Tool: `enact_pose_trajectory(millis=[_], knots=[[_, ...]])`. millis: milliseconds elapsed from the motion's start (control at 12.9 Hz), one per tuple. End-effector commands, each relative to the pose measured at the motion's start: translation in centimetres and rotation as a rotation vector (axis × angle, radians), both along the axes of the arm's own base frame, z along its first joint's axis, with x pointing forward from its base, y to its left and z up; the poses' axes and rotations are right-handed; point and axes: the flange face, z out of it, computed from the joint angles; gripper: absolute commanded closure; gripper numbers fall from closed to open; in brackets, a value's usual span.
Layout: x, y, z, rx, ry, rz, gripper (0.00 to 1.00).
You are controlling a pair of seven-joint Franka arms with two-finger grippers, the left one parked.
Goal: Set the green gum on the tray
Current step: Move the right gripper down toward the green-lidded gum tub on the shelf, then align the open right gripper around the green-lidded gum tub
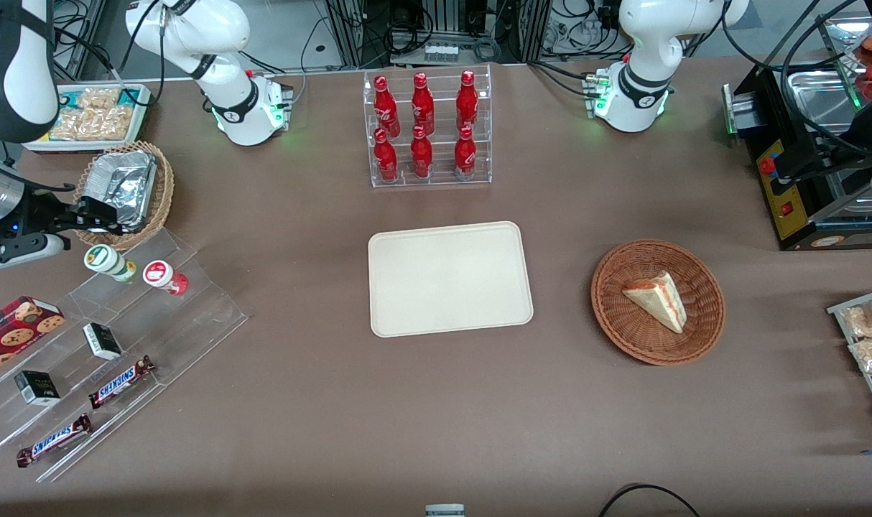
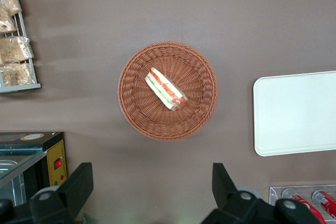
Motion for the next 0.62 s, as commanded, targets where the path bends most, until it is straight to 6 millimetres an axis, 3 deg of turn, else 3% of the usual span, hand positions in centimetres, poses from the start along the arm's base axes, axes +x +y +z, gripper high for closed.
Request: enact_pose_trajectory(millis=[0, 233, 543], knots=[[-2.0, -2.9, -2.2, -0.023, -0.072, 0.167, 0.0], [-2.9, -5.0, -4.7, -0.039, -0.115, 0.211, 0.0], [-3.3, -5.0, -7.6, -0.046, -0.126, 0.246, 0.0]])
